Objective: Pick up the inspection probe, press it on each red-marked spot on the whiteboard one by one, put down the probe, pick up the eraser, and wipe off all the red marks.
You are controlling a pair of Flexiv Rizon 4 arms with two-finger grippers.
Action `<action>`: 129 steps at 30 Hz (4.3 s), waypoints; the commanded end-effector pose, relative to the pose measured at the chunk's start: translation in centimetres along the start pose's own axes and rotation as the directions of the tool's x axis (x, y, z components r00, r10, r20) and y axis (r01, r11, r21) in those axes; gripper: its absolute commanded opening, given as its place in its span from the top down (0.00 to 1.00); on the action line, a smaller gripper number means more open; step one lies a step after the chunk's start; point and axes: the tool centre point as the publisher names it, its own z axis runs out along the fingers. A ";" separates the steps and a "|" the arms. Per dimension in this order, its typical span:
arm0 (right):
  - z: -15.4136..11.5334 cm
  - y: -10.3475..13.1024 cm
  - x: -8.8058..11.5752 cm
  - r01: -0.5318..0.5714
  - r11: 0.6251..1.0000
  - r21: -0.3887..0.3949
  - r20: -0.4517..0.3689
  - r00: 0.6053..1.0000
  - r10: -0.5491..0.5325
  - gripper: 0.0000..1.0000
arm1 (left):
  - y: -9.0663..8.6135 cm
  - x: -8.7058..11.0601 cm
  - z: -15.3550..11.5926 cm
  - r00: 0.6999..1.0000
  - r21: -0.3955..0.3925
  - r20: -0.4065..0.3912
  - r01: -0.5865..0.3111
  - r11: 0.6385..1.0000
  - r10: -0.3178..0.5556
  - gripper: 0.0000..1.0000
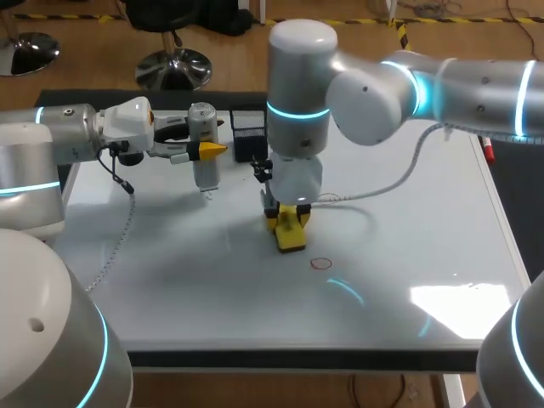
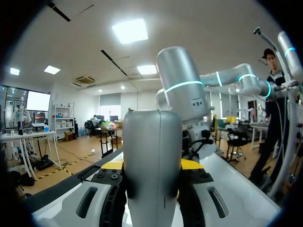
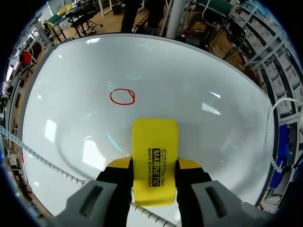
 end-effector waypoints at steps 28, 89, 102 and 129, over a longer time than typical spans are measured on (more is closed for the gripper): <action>-2.7 -1.7 -0.6 0.039 0.997 0.068 0.013 0.999 -0.040 1.00 | 0.0 0.0 0.0 1.000 0.001 -0.001 -0.001 1.000 0.001 1.00; 1.6 0.0 0.8 -0.009 0.999 -0.042 -0.009 1.000 0.009 1.00 | 0.0 0.0 0.0 1.000 0.001 -0.001 -0.001 1.000 0.001 1.00; -1.7 -0.8 1.2 -0.008 1.000 0.020 -0.009 1.000 0.008 1.00 | 0.0 0.0 0.0 1.000 0.001 -0.001 -0.001 1.000 0.001 1.00; -6.4 -2.3 7.4 -0.045 0.997 0.056 -0.059 0.997 0.048 1.00 | 0.0 0.0 0.0 1.000 0.001 -0.001 -0.001 1.000 0.001 1.00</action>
